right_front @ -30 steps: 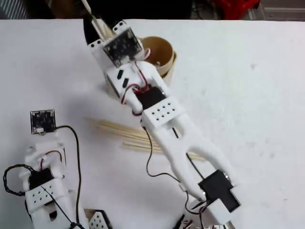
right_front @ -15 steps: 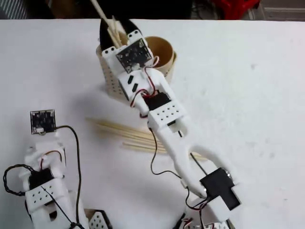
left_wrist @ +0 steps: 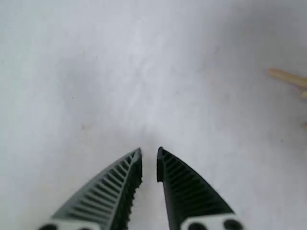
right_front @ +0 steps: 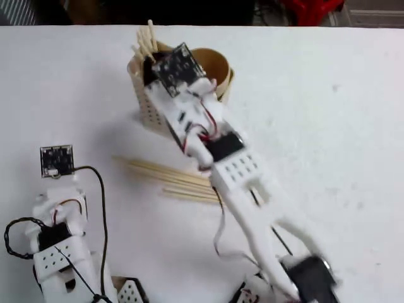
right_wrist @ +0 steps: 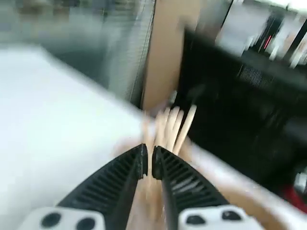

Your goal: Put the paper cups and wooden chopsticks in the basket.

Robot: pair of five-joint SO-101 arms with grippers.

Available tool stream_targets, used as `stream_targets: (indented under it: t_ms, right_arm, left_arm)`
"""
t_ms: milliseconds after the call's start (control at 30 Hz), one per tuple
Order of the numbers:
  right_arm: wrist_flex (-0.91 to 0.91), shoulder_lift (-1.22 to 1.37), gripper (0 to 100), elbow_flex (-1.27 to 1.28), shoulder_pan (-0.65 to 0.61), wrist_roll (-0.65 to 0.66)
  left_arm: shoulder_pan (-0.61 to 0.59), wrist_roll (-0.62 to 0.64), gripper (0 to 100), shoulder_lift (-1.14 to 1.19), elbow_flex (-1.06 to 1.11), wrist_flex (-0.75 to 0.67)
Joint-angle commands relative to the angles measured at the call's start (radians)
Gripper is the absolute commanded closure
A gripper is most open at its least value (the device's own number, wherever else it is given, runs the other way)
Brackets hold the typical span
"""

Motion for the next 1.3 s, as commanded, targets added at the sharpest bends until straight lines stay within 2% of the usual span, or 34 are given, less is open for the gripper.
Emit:
stream_targets:
  t_ms: [0, 200, 367, 467, 533, 700, 833, 1000, 1167, 1267]
  right_arm:
    - [0.265, -0.236, 97.4, 0.107, -0.054, -0.006]
    - [0.522, -0.458, 97.4, 0.239, -0.087, 0.020]
    - [0.777, -0.386, 96.4, 0.244, -0.117, 0.256]
    - [0.852, -0.251, 89.2, 0.244, -0.125, 0.358]
    - [0.843, -0.142, 85.8, 0.244, -0.116, 0.407]
    - [0.657, 0.116, 90.9, 0.244, -0.101, 0.480]
    - [0.578, 0.260, 88.7, 0.241, -0.102, 0.511]
    - [0.556, 0.348, 84.8, 0.238, -0.102, 0.516]
    - [0.530, 0.397, 87.5, 0.238, -0.101, 0.516]
    - [0.533, 0.400, 92.7, 0.236, -0.101, 0.516]
  left_arm:
    - [0.015, -0.009, 92, -0.013, -0.003, -0.023]
    - [0.015, -0.009, 92, -0.013, -0.003, -0.023]
    - [0.015, -0.009, 92, -0.013, -0.003, -0.023]
    - [0.015, -0.009, 92, -0.013, -0.003, -0.023]
    - [0.015, -0.009, 92, -0.013, -0.003, -0.023]
    - [0.015, -0.009, 92, -0.013, -0.003, -0.023]
    - [0.015, -0.009, 92, -0.013, -0.003, -0.023]
    - [0.015, -0.009, 92, -0.013, -0.003, -0.023]
    - [0.015, -0.009, 92, -0.013, -0.003, -0.023]
    - [0.015, -0.009, 92, -0.013, -0.003, -0.023]
